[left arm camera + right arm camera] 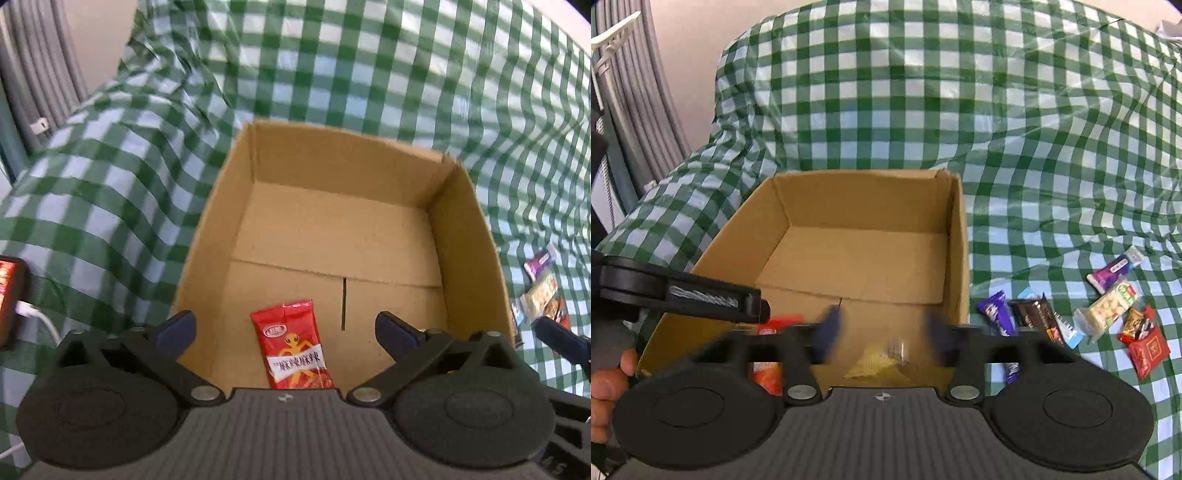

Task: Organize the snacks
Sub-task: 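Carry both snacks over the box and open both tools to drop them, then lift both tools away from the box back toward the snacks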

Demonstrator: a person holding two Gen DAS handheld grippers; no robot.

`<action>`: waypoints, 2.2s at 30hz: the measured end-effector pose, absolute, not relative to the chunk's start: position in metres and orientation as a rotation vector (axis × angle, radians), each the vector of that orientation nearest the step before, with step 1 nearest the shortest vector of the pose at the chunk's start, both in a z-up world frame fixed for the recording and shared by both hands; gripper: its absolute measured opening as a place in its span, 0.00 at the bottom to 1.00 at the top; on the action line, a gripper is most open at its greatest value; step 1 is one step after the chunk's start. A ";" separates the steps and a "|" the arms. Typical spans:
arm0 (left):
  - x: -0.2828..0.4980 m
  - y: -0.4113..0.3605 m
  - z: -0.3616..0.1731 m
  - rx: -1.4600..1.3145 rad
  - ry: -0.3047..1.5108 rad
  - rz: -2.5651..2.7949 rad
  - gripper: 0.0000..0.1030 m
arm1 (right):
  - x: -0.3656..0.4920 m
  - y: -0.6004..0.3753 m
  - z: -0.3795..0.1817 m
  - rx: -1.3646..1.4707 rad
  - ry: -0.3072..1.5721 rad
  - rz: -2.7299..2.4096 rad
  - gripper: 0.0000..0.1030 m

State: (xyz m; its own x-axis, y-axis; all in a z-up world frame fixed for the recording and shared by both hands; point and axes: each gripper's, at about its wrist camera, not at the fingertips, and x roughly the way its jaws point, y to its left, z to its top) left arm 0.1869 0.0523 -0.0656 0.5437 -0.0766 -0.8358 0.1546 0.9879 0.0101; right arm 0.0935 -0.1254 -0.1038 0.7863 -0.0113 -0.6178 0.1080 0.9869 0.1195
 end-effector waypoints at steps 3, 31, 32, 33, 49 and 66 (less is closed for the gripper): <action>0.176 0.061 -0.055 0.069 1.005 -0.136 1.00 | 0.086 -0.128 -0.094 0.183 0.666 -0.067 0.88; -0.096 0.113 0.008 0.183 0.994 -0.114 1.00 | -0.168 -0.061 -0.018 0.223 0.623 -0.055 0.99; -0.101 0.114 0.010 0.183 0.989 -0.115 1.00 | -0.172 -0.060 -0.018 0.219 0.618 -0.056 0.99; -0.104 0.116 0.011 0.181 0.985 -0.115 1.00 | -0.176 -0.058 -0.017 0.216 0.613 -0.057 0.99; -0.134 0.148 0.034 0.142 0.932 -0.041 1.00 | -0.201 -0.031 -0.005 0.141 0.568 -0.003 0.99; -0.129 0.114 0.037 0.151 0.943 -0.111 1.00 | -0.206 -0.056 -0.008 0.171 0.549 -0.037 0.99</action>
